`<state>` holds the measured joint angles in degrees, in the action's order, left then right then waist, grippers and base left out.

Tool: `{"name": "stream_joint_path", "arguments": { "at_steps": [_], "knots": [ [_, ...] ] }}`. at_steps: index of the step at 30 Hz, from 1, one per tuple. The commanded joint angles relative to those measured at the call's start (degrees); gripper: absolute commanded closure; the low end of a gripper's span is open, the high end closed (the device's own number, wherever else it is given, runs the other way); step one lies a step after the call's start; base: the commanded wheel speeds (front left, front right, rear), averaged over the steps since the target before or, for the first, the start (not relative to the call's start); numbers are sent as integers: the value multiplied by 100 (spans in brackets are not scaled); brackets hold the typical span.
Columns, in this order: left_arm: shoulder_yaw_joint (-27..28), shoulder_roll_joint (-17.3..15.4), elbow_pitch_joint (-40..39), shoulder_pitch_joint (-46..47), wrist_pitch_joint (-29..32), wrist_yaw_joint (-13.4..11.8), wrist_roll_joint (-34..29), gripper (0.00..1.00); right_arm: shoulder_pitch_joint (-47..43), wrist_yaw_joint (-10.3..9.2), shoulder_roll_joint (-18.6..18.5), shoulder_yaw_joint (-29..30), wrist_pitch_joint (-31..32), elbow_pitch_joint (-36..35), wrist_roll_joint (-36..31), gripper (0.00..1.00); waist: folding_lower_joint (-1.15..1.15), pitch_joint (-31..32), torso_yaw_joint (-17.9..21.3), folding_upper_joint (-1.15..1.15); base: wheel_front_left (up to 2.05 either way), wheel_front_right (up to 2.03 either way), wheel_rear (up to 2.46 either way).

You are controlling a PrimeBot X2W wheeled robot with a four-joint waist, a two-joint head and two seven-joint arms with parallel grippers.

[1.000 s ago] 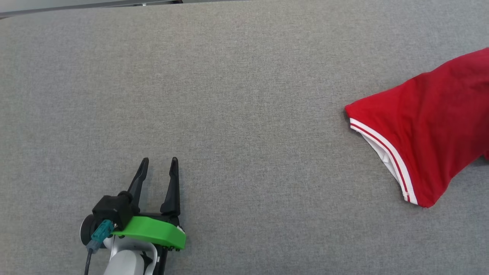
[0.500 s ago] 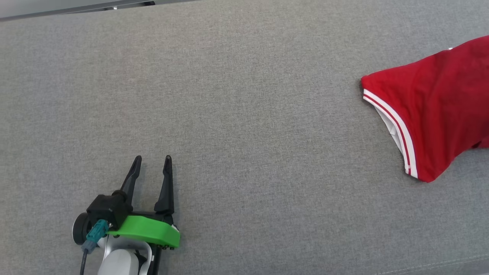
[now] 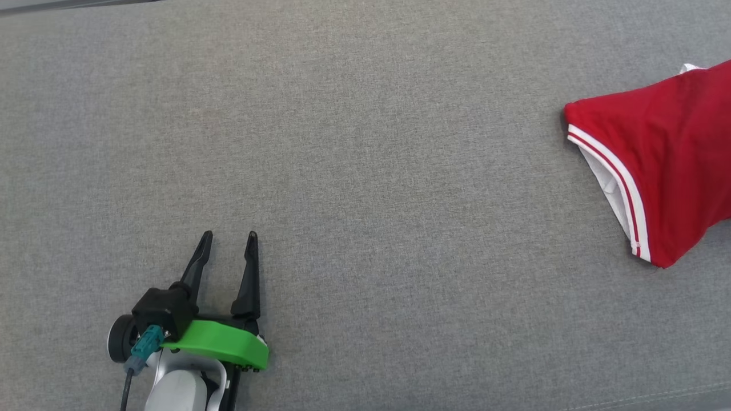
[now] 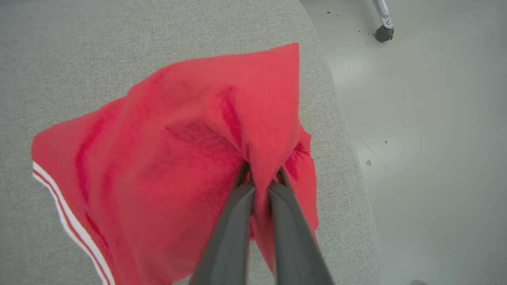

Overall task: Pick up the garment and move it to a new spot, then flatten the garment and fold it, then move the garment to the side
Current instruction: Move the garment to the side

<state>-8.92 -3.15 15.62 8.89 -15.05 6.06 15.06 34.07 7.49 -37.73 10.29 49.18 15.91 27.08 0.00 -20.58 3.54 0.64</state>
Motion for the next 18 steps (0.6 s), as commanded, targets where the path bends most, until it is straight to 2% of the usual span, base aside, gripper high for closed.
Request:
{"name": "stream_joint_path", "arguments": {
  "at_steps": [1, 2, 3, 4, 5, 6, 9, 13, 18],
  "knots": [
    [21, -47, 24, 30, -15, 8, -14, 0, 23, 0, -51, 42, -99, 108, -141, 100, 0, -12, -21, -64, 0, 0, 0],
    [22, -52, 26, 13, -15, 8, -24, 0, 10, -1, -76, 108, -209, 230, -268, 100, 0, -17, -31, -64, 0, 0, 0],
    [22, -54, 31, -2, -15, 8, -26, 0, 9, -1, -89, 208, -334, 368, -417, 74, 0, -21, -43, -64, 0, 0, 0],
    [16, -53, 36, -16, -15, 9, -28, 0, 3, -2, -63, 297, -443, 528, -589, 55, 0, -20, -54, -64, 0, 0, 0],
    [9, -52, 36, -28, -15, 11, -33, 0, -26, -2, -7, 357, -528, 676, -707, 16, 0, -15, -65, -64, 0, 0, 0],
    [9, -54, 40, -41, -15, 9, -34, 0, -62, -1, 54, 447, -592, 827, -837, 0, 0, -11, -73, -64, 0, 0, 0],
    [-11, -51, 48, -63, -15, 3, -34, 0, -166, -2, 100, 684, -935, 1187, -1186, 0, 0, 24, -115, -64, 0, 0, 0],
    [18, -80, 37, -97, -15, -37, -14, 0, -274, -1, 362, 1005, -1558, 1556, -1525, 0, 0, 79, -123, -64, 0, 0, 0],
    [40, -108, 49, -192, -13, -88, 12, 0, -347, -1, 577, 1034, -2017, 1761, -1691, 0, 0, 252, -54, -64, 0, 0, 0]
  ]
}}
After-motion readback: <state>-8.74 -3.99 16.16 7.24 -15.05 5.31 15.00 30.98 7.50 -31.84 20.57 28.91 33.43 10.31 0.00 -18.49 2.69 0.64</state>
